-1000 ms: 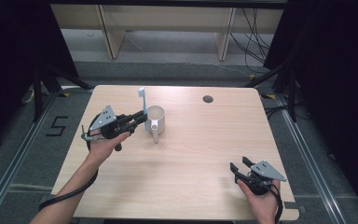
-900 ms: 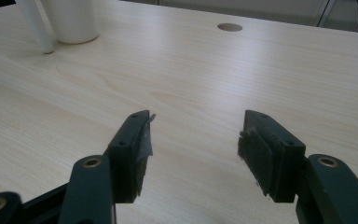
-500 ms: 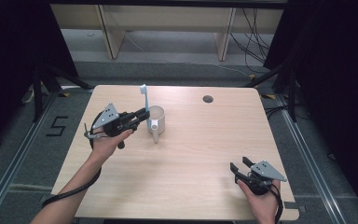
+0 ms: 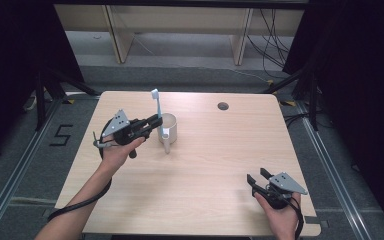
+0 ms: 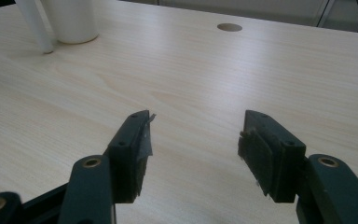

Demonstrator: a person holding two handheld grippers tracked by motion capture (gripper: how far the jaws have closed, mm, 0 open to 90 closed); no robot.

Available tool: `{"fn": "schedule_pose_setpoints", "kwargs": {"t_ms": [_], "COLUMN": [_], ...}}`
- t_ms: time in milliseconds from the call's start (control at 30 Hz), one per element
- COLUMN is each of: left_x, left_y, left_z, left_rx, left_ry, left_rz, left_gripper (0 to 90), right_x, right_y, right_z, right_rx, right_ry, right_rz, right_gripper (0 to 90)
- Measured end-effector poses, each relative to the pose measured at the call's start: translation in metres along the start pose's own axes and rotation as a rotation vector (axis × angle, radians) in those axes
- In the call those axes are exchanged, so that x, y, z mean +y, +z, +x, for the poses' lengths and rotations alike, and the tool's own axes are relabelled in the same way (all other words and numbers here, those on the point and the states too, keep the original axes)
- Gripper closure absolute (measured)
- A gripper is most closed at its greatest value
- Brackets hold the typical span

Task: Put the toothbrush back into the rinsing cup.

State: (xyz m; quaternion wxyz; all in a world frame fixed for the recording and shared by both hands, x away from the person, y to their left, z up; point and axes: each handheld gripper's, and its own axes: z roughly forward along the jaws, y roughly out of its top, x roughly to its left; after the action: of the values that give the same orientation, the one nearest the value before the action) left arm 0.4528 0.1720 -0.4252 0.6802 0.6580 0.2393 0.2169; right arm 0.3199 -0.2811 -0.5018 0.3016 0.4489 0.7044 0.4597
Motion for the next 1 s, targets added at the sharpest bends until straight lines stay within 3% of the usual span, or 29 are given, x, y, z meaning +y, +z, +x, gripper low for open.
{"fn": "schedule_pose_setpoints", "kwargs": {"t_ms": [867,900,933,1000], "left_x": [-0.009,-0.010,-0.010,-0.010], "left_y": [0.009,0.010,0.010,0.010], "left_z": [-0.001,-0.001,-0.001,-0.001], "left_rx": [0.009,0.010,0.010,0.011], "left_ry": [-0.006,-0.007,-0.006,-0.005], "left_rz": [0.001,0.000,0.001,0.002], "left_gripper": [78.5,78.5,78.5,78.5], "right_x": [0.000,0.000,0.000,0.000], "right_y": [0.000,-0.001,-0.001,-0.001], "right_z": [-0.001,0.002,0.000,0.000], "right_rx": [-0.002,0.004,0.002,0.001], "right_ry": [-0.004,0.040,0.010,0.007], "right_rz": [-0.002,0.015,0.005,0.003], "right_gripper": [43.3,43.3,43.3,43.3]}}
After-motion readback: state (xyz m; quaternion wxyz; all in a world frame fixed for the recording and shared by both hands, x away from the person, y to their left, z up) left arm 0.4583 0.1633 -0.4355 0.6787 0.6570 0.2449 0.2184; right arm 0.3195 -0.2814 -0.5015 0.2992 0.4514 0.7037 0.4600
